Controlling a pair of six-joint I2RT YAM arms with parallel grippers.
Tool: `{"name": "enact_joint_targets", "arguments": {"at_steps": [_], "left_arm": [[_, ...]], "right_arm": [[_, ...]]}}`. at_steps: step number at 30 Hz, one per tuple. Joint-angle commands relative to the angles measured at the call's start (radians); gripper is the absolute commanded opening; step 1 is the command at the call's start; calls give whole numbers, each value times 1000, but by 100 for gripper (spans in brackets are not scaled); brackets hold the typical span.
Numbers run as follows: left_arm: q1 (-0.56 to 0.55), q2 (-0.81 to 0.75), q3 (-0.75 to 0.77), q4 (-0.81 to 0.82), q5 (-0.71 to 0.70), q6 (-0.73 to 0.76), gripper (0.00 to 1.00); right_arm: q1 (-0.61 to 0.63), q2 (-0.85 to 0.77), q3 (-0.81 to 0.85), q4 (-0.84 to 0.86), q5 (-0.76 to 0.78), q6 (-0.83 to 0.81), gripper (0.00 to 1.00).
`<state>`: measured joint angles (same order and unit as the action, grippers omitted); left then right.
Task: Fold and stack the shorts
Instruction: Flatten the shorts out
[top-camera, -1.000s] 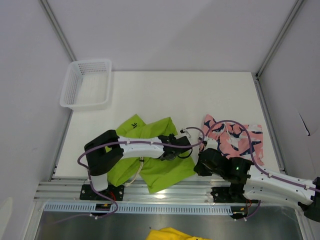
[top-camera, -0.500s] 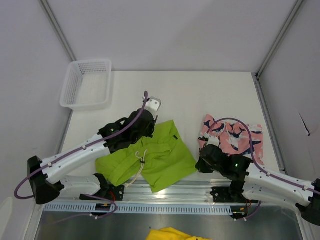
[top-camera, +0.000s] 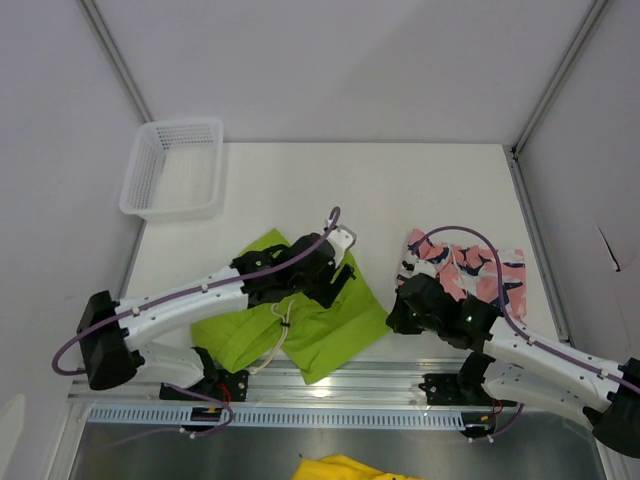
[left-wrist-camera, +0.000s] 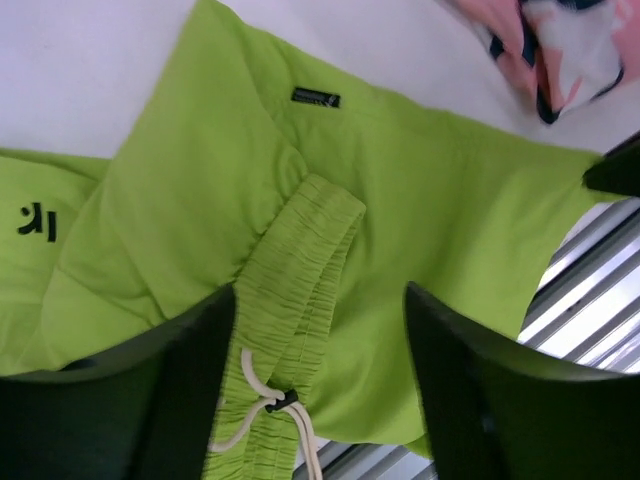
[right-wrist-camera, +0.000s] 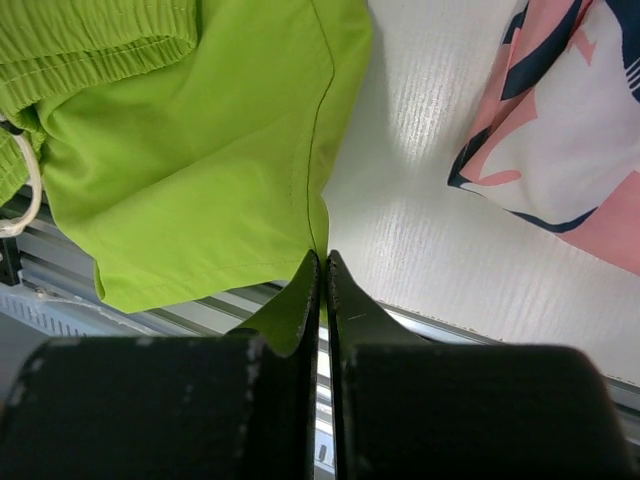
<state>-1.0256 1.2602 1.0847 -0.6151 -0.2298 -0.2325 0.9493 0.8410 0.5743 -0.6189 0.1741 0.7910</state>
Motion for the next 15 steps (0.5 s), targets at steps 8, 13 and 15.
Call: {"name": "enact_joint_targets", "arguments": {"at_steps": [8,13,15], "left_arm": [[-62,287,17,77,-80,67,82],[-85,415,43,87,-160,108,67],[-88,433,43,103,-192,117,67]], "right_arm": [[-7,-91,-2,-5,-28,4,0],[-7,-115,-17,-7,-36,22,0],[-7,-118,-21,-5,-44,27,0]]}}
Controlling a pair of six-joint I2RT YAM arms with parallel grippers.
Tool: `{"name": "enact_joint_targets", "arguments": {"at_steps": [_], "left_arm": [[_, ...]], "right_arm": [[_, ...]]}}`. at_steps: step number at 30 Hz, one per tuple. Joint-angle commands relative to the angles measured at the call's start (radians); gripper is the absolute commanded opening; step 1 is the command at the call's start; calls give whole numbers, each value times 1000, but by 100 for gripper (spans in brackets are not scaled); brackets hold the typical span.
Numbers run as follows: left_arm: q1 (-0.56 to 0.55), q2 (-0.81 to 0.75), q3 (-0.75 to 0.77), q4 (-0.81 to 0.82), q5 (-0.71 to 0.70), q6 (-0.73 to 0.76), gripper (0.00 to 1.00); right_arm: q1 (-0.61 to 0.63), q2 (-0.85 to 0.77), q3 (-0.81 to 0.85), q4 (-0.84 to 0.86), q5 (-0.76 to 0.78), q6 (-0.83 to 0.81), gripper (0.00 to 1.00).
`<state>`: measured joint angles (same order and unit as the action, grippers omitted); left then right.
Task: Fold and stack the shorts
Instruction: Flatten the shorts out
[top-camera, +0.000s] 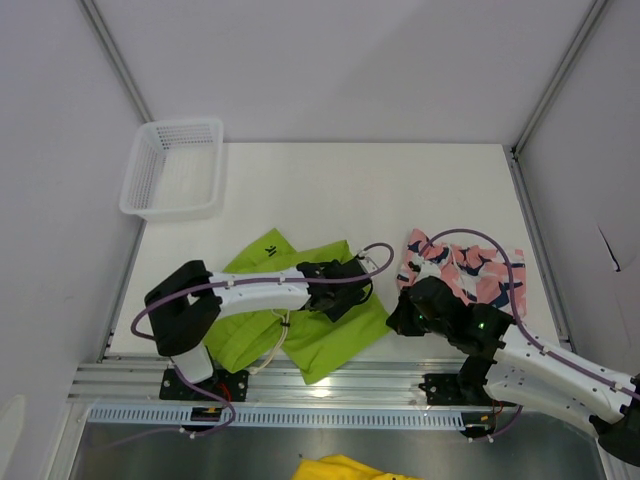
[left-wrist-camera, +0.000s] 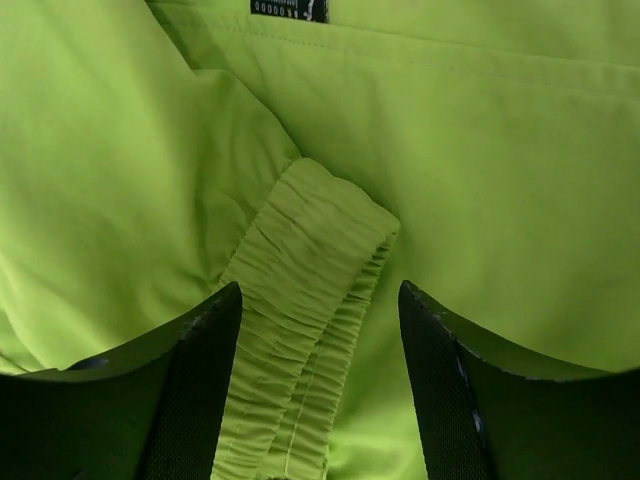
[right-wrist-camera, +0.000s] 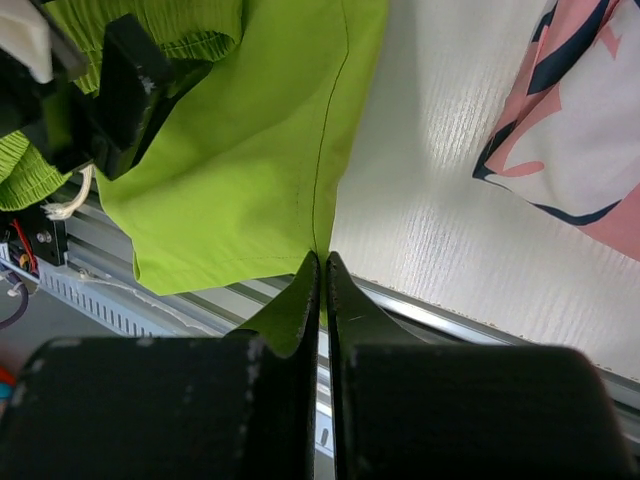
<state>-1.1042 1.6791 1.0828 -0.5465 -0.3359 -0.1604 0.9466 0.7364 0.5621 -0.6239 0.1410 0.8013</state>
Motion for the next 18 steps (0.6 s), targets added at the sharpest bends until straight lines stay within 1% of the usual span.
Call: {"name": "enact_joint_targets", "arguments": {"at_steps": [1,6,9,10,12,13,14,15,17,18], "left_arm": [[-9,28,45,37,-98,51,66],[-14,70,34,82,-153,87,62],[-14,88,25,117,-212,91,56],[-13,93,25,128,-239,93,51],[-14,96,25,158,-258,96,45],[-16,97,20,167,-274,98,39],[-16,97,19,189,-276,101,37],[-14,99,16,200,-276,107,30],[-16,103,12,209,-291,108,25],[-16,106,17,211,-295,107,19]], "right_arm": [[-5,-12,-7,-2,-14,19,0],[-5,-22,-11,-4,-15,29,0],[-3,-34,-28,9,-29,39,0],[-3,-37,-37,12,-32,42,0],[-2,-45,-45,12,-38,50,0],[-2,-52,-50,10,-38,52,0],[0,-55,-53,10,-40,55,0],[1,-63,-54,7,-40,55,0],[0,-71,-57,6,-40,58,0],[1,-74,-59,6,-40,58,0]]}}
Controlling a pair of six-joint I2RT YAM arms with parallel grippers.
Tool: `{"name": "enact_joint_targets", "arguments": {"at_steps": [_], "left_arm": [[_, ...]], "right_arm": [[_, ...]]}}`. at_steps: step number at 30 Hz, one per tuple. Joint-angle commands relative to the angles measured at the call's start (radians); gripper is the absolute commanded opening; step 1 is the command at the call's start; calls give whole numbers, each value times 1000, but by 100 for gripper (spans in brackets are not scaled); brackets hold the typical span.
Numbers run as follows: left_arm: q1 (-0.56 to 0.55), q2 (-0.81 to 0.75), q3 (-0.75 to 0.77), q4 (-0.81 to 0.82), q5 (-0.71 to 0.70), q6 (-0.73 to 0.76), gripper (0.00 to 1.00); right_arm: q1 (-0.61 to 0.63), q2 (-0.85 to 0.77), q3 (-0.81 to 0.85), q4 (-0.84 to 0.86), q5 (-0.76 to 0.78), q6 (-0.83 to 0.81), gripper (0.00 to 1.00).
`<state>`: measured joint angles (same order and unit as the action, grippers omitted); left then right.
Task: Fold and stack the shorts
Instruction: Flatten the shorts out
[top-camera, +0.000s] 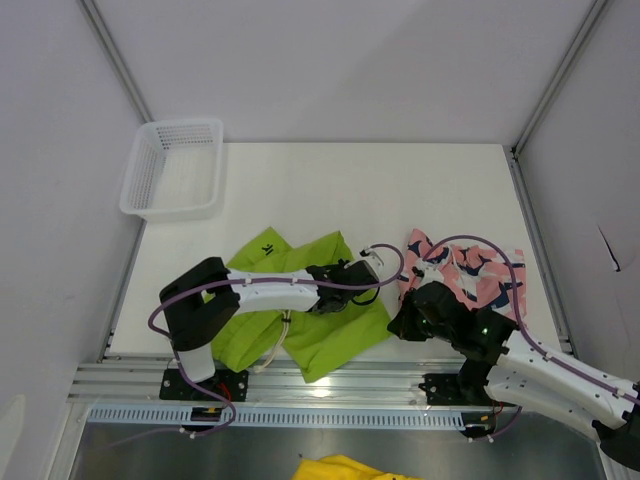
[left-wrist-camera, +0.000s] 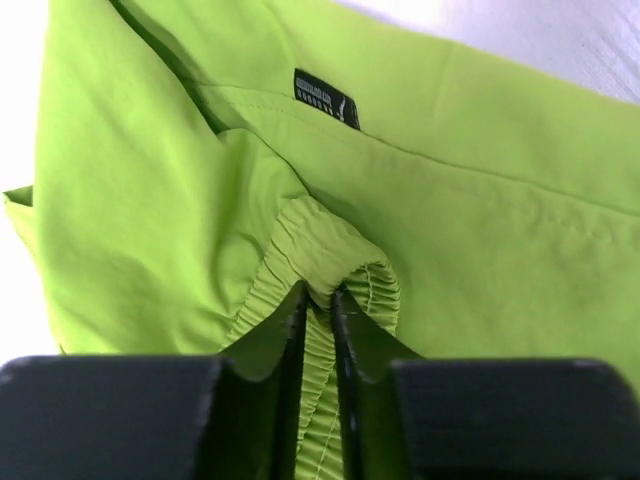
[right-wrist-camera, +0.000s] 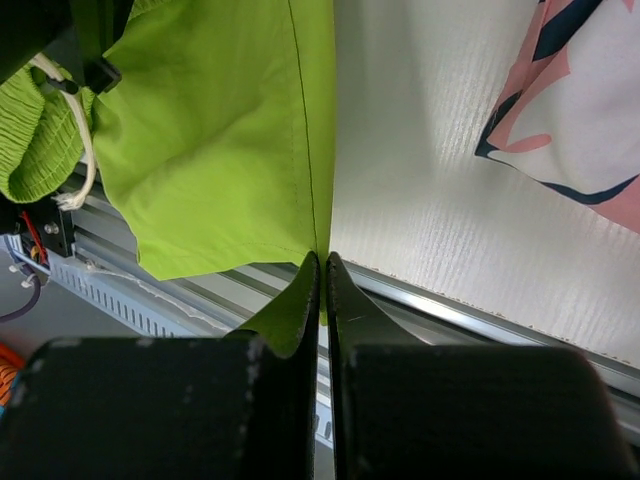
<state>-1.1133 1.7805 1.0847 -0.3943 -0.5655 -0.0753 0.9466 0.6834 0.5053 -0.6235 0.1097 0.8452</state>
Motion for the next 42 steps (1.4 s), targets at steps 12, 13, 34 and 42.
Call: {"name": "enact_joint_targets", "arguments": {"at_steps": [12,13,34,42], "left_arm": [[6,-111,44,31,-2,9,0],[12,-130,46,25,7,2,0],[430,-832,352,-310,303,-175,0],[546,-825,624,-437,254,-129,0]], "right_arm": [[1,37,2,34,-25,-40,0],[1,50,7,36,-30,-50,0],[-232,396,599,-51,-54,-423,0],[-414,418,857,-102,-205,-497,0]]}}
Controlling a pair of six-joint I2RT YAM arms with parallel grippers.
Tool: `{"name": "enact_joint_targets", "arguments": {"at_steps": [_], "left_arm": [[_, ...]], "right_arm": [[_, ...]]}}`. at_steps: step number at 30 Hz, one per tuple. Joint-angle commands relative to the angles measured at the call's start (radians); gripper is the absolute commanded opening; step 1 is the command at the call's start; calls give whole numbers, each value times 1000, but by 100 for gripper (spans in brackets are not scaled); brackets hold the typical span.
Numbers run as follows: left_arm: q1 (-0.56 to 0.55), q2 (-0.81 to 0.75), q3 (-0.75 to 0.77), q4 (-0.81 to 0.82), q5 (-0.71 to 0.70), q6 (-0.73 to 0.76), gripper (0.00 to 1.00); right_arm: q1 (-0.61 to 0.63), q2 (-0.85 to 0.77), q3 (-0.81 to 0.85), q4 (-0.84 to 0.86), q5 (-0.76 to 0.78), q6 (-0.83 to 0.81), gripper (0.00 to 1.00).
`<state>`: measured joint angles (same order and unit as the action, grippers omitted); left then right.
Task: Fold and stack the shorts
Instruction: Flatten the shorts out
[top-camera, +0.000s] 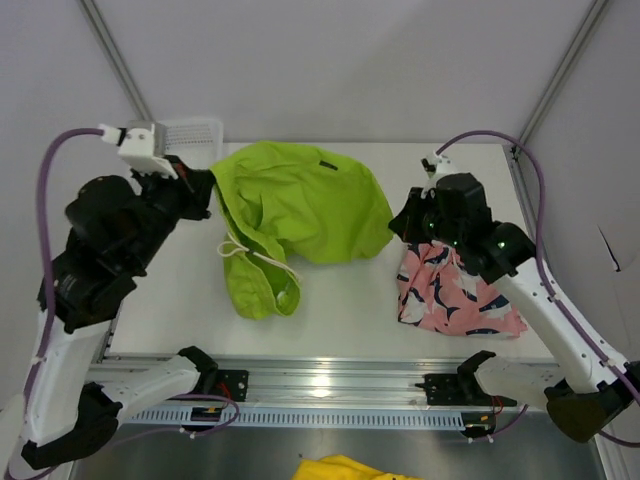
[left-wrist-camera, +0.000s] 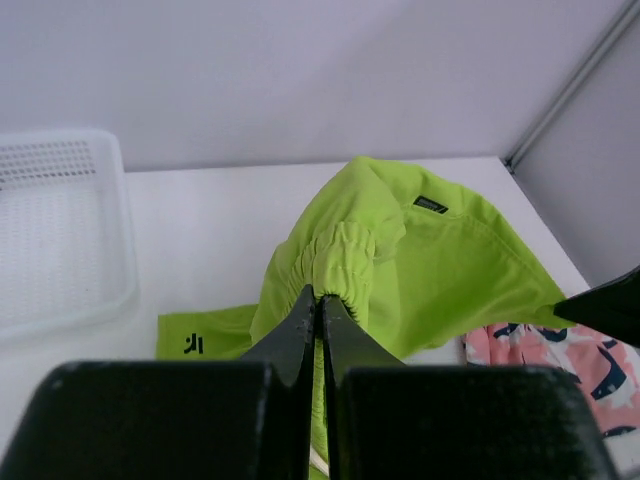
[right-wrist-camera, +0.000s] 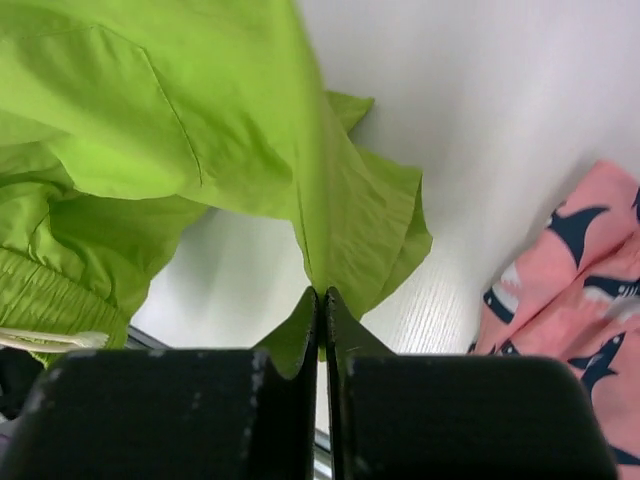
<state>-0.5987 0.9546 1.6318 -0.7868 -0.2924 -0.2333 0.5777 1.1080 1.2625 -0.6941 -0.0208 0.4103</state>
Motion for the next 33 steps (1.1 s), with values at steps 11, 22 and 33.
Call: {"name": "enact_joint_targets", "arguments": {"at_steps": [11,22,33], "left_arm": [[40,-25,318,-114,-42,37,0],[40,-104,307,-91,143,-38,0],[40,-283,189,142,403,-29,0]], "right_arm": [[-366,-31,247,-39,-274,-120,0],[-495,-152,178,73,-507,-91,0],[-495,-484,193,252,-505,-54,0]]}}
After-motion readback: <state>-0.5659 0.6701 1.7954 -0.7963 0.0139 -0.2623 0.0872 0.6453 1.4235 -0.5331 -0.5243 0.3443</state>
